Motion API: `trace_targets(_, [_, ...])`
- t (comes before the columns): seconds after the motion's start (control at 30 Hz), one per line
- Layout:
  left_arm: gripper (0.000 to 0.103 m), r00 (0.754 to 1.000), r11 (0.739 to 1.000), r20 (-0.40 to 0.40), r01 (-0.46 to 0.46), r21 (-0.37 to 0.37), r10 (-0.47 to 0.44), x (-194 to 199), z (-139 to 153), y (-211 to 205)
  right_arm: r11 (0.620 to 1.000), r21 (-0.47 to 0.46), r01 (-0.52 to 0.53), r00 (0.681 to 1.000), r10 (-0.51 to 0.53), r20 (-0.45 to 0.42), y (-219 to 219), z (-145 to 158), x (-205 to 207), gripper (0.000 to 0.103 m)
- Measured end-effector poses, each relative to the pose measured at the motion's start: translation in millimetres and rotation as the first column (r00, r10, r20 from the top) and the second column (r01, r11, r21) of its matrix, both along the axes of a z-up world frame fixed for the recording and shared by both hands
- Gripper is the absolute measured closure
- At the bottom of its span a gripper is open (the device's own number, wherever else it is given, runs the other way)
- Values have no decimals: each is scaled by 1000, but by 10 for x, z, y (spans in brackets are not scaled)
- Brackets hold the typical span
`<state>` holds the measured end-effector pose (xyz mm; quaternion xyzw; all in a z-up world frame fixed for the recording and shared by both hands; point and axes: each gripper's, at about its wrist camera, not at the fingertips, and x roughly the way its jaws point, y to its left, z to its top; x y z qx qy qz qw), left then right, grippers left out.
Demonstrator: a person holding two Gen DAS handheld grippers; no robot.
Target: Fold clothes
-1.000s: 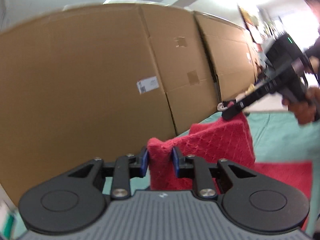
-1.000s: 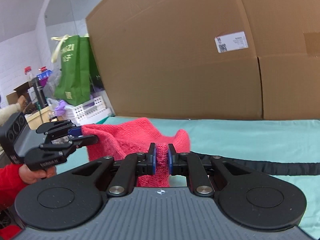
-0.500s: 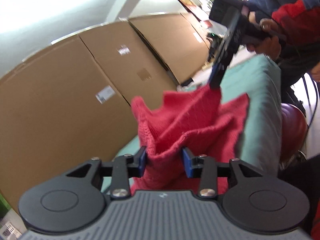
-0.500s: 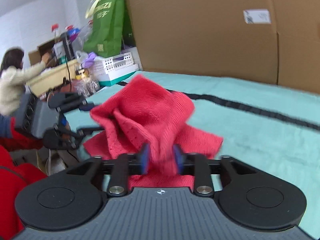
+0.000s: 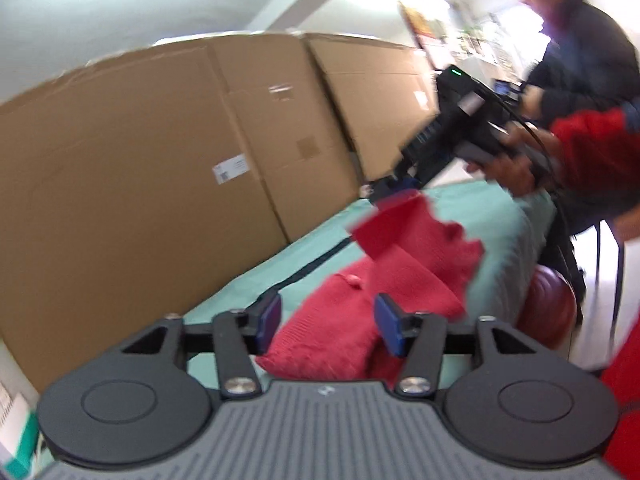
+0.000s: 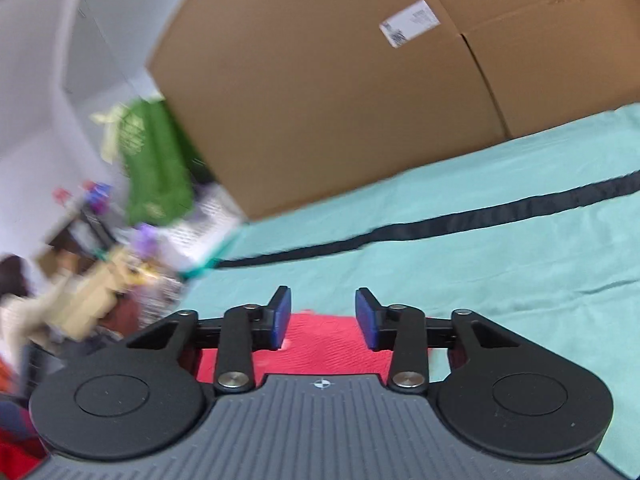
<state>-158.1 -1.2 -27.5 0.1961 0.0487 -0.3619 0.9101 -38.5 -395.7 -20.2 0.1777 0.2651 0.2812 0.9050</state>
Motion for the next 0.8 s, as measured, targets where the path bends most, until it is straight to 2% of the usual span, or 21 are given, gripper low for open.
trace_targets(0.1, [37,988,994,-111,-107,-31,102,340,21,-198,982,-186,-16,999,23,38,328,7,-70,67])
trace_targets(0.17, [38,978,990,-156,-144,-3,142,491,-37,-356,957,-283,-69,995,87,54,512,5,-181,67])
trace_targets(0.3, [38,982,987,-133,-118,108,132,482,-242,-552,881,-440,-176,970,232,76,720,-6,-509,66])
trace_targets(0.4, [38,988,985,-123,-78,152,97,425,-346,-510,790,-583,-191,962,269,49,794,-132,-711,65])
trace_targets(0.5, [37,989,986,-140,-32,163,55,434,-311,-373,738,-658,-148,965,253,67,740,-230,-807,57])
trace_targets(0.57, [35,989,985,-143,-3,174,28,442,-278,-300,741,-661,-122,977,208,53,680,-220,-786,50])
trace_targets(0.6, [34,990,985,-143,10,170,14,442,-238,-277,753,-649,-109,980,189,56,655,-195,-786,51])
trace_targets(0.67, [33,990,990,-142,30,135,-10,439,-125,-240,809,-582,-78,984,155,84,638,-126,-763,52])
trace_targets(0.73, [24,991,996,-137,22,82,-10,475,-38,-252,865,-500,-48,987,118,109,642,-68,-717,52])
trace_targets(0.77, [21,991,997,-132,11,82,0,508,-28,-294,886,-463,-35,988,100,118,657,-51,-690,52])
trace_targets(0.8, [21,992,997,-127,0,81,10,541,-18,-336,891,-454,-31,989,92,114,725,-77,-646,56])
